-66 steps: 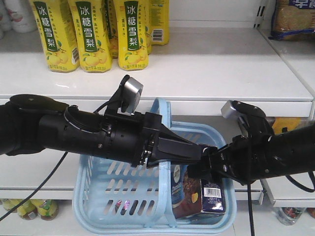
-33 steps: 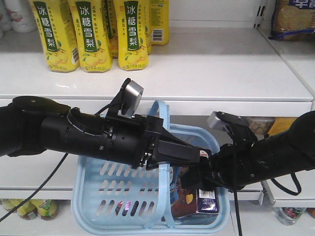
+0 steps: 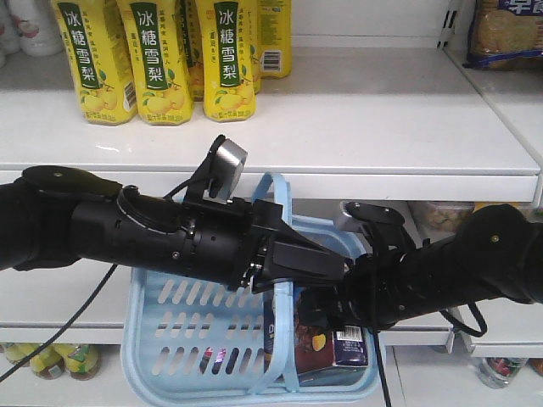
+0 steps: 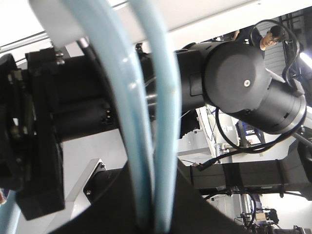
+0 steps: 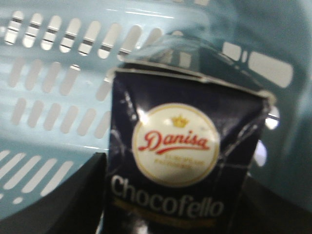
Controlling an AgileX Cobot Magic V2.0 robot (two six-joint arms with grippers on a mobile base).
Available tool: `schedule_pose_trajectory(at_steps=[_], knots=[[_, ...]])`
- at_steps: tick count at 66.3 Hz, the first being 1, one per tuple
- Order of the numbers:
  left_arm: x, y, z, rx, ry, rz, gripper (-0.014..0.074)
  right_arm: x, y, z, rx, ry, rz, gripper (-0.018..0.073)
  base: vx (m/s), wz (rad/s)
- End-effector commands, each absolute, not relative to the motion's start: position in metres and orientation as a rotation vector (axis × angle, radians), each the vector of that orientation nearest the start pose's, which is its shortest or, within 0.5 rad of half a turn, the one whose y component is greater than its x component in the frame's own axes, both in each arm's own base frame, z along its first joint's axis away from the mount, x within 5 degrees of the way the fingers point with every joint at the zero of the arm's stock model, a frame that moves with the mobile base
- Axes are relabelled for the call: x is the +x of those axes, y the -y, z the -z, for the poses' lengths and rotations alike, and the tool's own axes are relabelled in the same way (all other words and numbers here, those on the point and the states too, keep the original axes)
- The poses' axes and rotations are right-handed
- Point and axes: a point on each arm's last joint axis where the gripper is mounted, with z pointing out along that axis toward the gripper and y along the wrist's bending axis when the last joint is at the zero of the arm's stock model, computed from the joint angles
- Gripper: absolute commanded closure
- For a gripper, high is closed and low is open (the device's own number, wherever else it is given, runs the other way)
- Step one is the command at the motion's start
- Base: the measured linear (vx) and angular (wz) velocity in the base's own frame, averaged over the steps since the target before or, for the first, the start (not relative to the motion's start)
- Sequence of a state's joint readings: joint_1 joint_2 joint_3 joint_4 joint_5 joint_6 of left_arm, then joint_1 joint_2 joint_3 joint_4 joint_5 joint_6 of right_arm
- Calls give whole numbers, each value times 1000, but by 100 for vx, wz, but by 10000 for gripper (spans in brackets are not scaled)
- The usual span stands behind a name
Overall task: Left arm holds basket, right arm returns cookies
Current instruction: 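Close the right gripper on the top of the Chocofello box, then lift the cookie box out of the basket up toward the upper shelf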
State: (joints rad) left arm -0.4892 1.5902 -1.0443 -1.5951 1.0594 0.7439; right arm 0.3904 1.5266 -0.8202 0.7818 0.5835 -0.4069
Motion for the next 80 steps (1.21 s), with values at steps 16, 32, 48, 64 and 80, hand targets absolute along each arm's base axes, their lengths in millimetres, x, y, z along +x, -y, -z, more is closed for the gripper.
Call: schedule_pose_trajectory(at_steps=[16,32,48,64,80], knots=[[241,217,-341,367,-1994,2010,599,258,-139,-217,-274,-2589,-699,423,0,0],[241,217,-341,367,-1994,2010,599,256,-138,-220,-276,-2586,-707,533,0,0],[241,217,-341,367,-1994,2010,599,246,-127,-252,-220,-2496,-741,537,0,0],[241,217,-341,367,-1994,2010,599,223,-110,-288,-232,-2414,-762,535,0,0],[241,217,-341,367,-1994,2010,599,195,-94,-314,-263,-2365,-724,528,0,0]])
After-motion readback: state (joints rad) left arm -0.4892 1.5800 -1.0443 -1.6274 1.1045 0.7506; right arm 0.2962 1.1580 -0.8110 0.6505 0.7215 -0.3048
